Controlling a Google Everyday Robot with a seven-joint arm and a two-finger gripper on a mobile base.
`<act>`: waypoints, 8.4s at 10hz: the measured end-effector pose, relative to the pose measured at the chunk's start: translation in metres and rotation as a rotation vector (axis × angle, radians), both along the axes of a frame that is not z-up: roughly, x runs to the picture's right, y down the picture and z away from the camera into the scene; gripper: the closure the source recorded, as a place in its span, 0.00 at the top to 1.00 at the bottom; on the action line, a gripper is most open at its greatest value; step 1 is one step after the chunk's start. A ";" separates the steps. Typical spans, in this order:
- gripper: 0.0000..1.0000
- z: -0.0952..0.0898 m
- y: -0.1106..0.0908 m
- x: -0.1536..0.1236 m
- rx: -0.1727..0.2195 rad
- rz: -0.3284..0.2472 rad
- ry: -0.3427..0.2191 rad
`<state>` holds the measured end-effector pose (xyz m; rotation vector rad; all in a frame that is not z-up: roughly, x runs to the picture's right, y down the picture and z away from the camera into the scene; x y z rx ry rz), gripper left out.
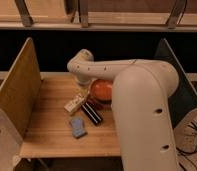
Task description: Drag the ceramic bowl in a circle
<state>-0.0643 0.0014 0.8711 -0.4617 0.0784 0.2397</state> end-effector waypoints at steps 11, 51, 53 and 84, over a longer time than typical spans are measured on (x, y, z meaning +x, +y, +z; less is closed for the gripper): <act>0.62 0.011 -0.015 0.016 0.006 -0.004 0.029; 0.00 0.022 0.036 0.067 -0.199 0.138 0.282; 0.00 0.027 0.023 0.091 -0.188 0.136 0.327; 0.00 0.014 0.029 -0.012 -0.197 0.042 0.098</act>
